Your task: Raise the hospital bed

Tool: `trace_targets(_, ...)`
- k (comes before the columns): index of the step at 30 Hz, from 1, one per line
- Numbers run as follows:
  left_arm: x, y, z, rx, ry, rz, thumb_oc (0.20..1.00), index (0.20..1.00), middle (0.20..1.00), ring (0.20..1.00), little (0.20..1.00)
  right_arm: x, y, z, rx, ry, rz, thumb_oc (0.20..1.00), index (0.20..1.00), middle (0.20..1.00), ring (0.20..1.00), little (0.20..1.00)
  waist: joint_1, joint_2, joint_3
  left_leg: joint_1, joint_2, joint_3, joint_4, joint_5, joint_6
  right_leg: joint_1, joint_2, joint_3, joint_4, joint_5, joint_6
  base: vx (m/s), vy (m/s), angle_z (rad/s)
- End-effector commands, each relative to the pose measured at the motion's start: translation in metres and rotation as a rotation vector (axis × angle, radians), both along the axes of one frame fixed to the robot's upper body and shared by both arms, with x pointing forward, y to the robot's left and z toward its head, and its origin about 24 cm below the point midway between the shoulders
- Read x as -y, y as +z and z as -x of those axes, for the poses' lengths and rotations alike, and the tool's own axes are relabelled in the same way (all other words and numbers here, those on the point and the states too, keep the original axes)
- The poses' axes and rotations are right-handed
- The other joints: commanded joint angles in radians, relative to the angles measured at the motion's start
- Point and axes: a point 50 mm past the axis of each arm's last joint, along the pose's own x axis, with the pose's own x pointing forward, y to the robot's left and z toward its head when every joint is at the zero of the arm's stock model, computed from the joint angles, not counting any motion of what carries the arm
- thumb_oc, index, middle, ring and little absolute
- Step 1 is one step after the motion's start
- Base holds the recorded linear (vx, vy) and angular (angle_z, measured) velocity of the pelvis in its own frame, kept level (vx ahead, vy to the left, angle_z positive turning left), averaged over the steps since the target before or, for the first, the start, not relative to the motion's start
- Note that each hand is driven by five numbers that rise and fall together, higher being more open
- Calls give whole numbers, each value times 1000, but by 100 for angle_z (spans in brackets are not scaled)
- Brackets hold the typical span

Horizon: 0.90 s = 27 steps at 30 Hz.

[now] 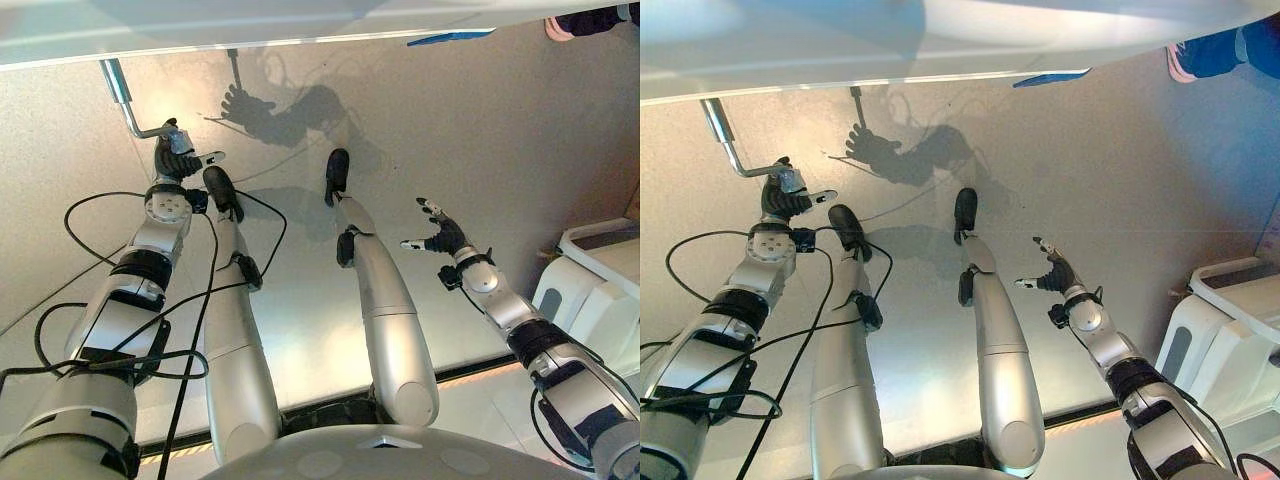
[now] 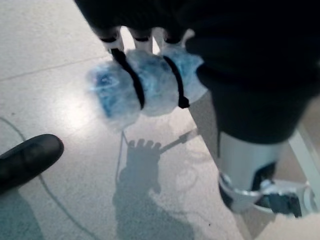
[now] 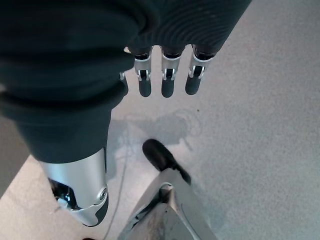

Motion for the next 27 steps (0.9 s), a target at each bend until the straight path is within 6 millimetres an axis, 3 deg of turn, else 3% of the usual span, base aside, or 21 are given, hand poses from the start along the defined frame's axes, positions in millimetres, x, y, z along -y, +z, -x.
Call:
trace_targets(1,-7,11,1,50,9,17,200,200,200,200,200,5,-4,12,-10,27,12,1000,1000,1000,1000,1000,8,-28,10,-47,-9,-31,122,-74,19,18,18,-5,-9,24,98,0,0,0)
trace_targets(27,4,4,0,28,-38,52,200,200,200,200,200,4,-5,12,-19,35,16,1000,1000,1000,1000,1000,8,-21,11,-23,-14,-26,81,-54,14,31,19,-7,-26,27,99,0,0,0)
